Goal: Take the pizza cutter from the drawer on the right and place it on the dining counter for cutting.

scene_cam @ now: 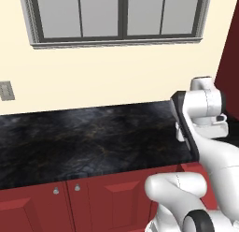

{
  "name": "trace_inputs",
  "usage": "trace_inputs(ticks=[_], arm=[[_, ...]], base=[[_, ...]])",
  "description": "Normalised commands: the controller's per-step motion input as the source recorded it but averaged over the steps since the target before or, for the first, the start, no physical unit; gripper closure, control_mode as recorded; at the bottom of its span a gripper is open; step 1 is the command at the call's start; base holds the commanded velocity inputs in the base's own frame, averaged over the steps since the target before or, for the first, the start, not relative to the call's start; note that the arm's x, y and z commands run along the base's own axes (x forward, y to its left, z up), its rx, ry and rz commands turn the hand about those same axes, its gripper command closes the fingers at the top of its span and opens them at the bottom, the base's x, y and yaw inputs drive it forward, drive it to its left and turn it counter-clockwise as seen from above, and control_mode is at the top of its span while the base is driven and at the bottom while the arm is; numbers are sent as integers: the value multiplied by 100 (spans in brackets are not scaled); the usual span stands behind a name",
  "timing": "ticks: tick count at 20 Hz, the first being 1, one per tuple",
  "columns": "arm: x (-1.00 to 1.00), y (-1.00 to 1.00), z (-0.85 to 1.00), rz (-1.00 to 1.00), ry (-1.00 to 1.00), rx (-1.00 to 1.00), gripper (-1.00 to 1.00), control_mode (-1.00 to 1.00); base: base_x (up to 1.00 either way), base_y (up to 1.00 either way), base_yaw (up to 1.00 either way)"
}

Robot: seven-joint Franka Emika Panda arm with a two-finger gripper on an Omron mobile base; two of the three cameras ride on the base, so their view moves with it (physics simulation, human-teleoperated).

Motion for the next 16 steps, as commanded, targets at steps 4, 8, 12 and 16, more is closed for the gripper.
trace_inputs(ticks=[4, 8, 12, 16], arm=[[2, 38, 0, 0, -20, 1, 100, -100], [0, 12, 0, 1, -12, 3, 100, -100], [17, 1, 5, 0, -11, 0, 100, -100], [14, 30, 4, 0, -16, 0, 100, -100]], base=[[0, 0, 0], [0, 0, 0], [0, 0, 0], [0, 0, 0]])
